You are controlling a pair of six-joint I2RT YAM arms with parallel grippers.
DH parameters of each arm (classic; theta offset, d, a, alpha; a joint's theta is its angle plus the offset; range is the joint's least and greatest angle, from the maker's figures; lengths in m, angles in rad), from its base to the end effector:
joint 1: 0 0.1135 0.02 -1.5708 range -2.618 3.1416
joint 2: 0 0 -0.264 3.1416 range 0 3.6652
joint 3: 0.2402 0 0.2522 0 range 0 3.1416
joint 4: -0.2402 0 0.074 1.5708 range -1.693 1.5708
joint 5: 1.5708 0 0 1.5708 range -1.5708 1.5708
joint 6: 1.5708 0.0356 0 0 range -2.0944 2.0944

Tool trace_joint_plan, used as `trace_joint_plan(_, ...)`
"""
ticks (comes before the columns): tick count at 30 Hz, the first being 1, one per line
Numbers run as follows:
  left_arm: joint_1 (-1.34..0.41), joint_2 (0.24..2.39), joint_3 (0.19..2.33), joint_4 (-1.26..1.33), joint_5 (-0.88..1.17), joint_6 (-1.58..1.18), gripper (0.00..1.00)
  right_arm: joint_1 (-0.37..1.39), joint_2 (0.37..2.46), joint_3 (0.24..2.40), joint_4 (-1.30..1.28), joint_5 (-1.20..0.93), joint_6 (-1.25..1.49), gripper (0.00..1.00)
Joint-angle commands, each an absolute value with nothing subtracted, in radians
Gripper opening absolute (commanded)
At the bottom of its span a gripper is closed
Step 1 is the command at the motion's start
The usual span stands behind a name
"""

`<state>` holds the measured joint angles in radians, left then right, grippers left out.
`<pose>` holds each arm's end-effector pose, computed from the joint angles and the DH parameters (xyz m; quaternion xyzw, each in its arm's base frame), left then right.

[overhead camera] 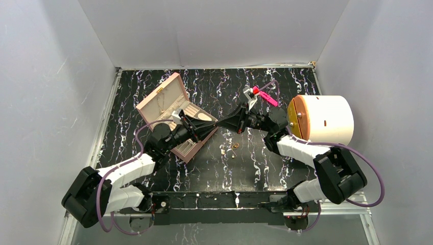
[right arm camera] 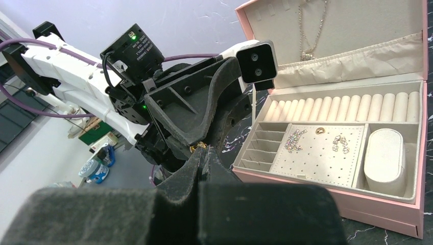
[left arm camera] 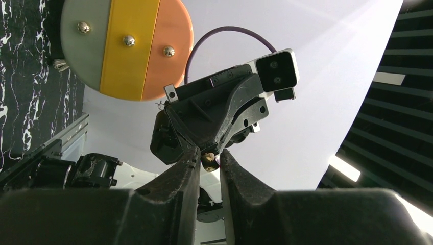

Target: Organize the mixed jewelry

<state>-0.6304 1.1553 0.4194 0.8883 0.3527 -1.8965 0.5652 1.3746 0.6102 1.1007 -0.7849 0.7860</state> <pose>0.1878 -0.1523 0.2514 -0.2719 0.5957 -0.7467 0.1171 0.2234 0.1715 0.2789 -0.2511 0.5659 0.6439 0.4495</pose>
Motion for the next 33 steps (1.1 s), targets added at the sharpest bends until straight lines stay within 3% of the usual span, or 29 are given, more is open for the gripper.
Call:
trace_joint_plan(1, -0.631, 1.149, 0.416, 0.923, 0.361, -1.893, 0.17, 0.570, 1.345, 0.619, 1.146, -0.779, 0.765, 0.00)
trace_joint_plan(10, -0.632, 1.152, 0.411, 0.928, 0.359, -1.881, 0.13, 0.569, 1.351, 0.626, 1.137, -0.789, 0.778, 0.05)
trace_joint_plan(15, -0.631, 1.150, 0.408, 0.928, 0.354, -1.870, 0.12, 0.570, 1.352, 0.654, 1.047, -0.777, 0.775, 0.17)
trace_joint_plan(26, -0.618, 1.135, 0.390, 0.910, 0.333, -1.798, 0.11, 0.551, 1.243, 0.601, 0.933, -0.704, 0.725, 0.56)
trace_joint_plan(33, -0.601, 1.118, 0.424, 0.793, 0.342, -1.706, 0.11, 0.521, 1.150, 0.581, 0.837, -0.689, 0.702, 0.63)
